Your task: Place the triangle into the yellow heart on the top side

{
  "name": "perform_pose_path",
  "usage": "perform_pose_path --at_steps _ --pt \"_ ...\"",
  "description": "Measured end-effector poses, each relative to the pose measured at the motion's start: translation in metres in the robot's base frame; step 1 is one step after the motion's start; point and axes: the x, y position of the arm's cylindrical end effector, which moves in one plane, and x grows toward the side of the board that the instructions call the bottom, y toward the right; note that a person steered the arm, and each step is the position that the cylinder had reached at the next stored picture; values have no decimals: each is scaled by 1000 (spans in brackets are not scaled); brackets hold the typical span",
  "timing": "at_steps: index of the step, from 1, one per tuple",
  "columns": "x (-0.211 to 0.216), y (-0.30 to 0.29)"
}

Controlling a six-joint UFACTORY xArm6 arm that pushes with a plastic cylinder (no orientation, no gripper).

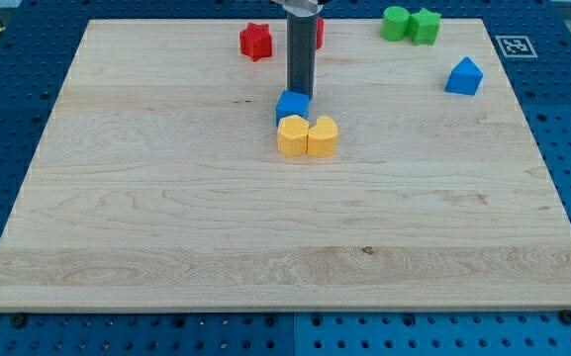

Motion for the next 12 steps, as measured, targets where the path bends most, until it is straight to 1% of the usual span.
perform_pose_path --at_steps 2,3,4,6,8,11,12 --pt "0 0" --pt "-9 17" --pt "-11 65" --pt "-11 71" --pt "0 98" --pt "7 167" --pt "17 207"
